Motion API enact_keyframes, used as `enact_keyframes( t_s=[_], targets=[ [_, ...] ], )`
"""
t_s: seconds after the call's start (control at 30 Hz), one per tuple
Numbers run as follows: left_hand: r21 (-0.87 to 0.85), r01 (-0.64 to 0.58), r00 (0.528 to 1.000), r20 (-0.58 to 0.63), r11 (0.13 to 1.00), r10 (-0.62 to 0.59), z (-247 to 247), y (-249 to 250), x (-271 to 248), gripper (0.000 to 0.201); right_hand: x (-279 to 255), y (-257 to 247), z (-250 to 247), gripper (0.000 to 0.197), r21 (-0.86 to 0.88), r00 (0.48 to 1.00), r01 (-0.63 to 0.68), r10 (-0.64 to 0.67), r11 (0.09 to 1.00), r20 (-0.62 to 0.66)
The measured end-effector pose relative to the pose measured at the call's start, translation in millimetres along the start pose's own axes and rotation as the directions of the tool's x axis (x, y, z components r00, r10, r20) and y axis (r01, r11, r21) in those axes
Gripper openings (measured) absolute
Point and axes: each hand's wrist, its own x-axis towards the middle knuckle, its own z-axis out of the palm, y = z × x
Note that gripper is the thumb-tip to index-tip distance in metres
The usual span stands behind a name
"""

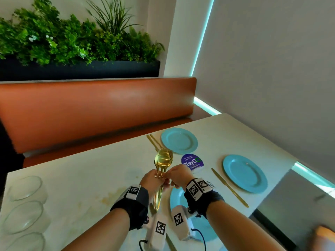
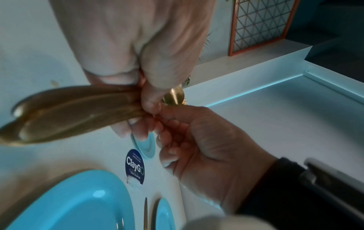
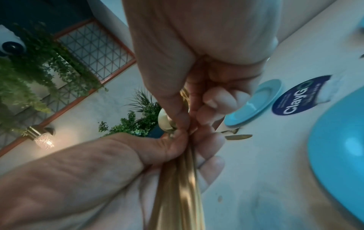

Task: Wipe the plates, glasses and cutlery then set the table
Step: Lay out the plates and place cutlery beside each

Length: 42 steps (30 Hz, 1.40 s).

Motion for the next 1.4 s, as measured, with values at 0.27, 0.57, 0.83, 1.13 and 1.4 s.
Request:
enact_keyframes(
  t_s=[0.27,0.57,0.83,1.13,1.4],
  targets=[
    [0.085,-0.015,1.000,-0.011,0.996,0.015,39.7,-3.9,-6.0,0.009,-24.7,34.2,-19.8,0.017,0.129,0.991,-0.051,0.066,0.990,-0.114],
    [-0.036,0.139,0.983,-0.116,0.990,-0.143,81.3,8.7,35.0,0.016,10.4,94.0,-93.5,0.030,0.251,0.963,0.056,0.013,0.966,-0.268],
    [-0.068,0.151,0.967,-0.196,0.986,-0.162,127.0,19.6,88.2,0.019,64.1,182.4,-185.8,0.033,-0.487,0.953,-0.241,0.111,0.840,-0.281],
    [-0.084,0.233,0.946,-0.211,0.969,-0.246,151.4,0.2,120.2,0.013,113.8,237.0,-197.0,0.035,-0.675,0.958,-0.287,0.193,0.680,-0.214],
    [-0.049,0.267,0.939,-0.210,0.962,-0.272,153.9,-7.2,125.1,0.014,122.6,242.5,-185.3,0.028,-0.588,0.934,-0.356,0.261,0.726,-0.243]
  ],
)
